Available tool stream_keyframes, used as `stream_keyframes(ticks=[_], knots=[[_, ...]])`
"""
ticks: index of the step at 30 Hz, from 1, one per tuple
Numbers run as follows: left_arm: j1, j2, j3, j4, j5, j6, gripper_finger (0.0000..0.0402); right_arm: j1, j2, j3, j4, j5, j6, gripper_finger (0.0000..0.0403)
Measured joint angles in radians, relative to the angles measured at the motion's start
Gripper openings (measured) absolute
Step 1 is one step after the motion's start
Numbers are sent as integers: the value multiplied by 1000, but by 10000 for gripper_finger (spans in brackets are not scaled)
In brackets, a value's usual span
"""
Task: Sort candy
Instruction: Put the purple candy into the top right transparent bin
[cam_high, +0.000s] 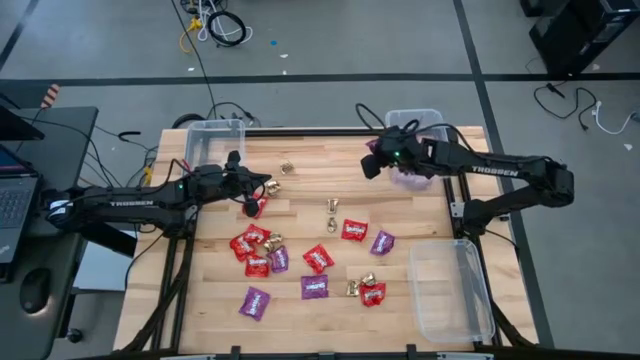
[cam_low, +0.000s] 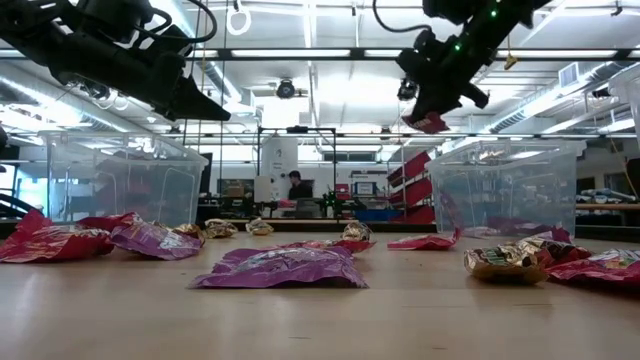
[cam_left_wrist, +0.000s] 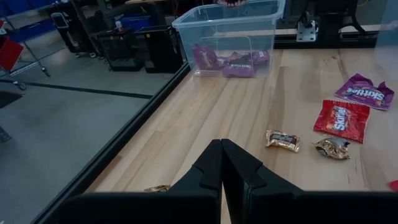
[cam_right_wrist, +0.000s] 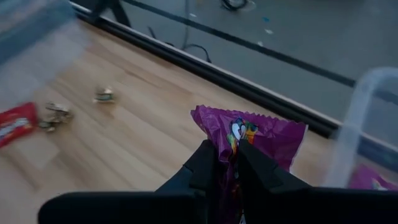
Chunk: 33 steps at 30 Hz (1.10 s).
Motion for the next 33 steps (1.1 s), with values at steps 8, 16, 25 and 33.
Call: stream_keyframes(ticks=[8,16,25,33], knots=[[0,0,0,0,0,1,9,-48,-39,0,-55,22,19,48],[0,0,0,0,0,2,9,-87,-133,0,-157,68,27,48],[0,0,0,0,0,2,9,-132,-188,0,-299,90,74,48],[0,0,0,0,0,3,9,-185,-195,0,-408,98,106,48]])
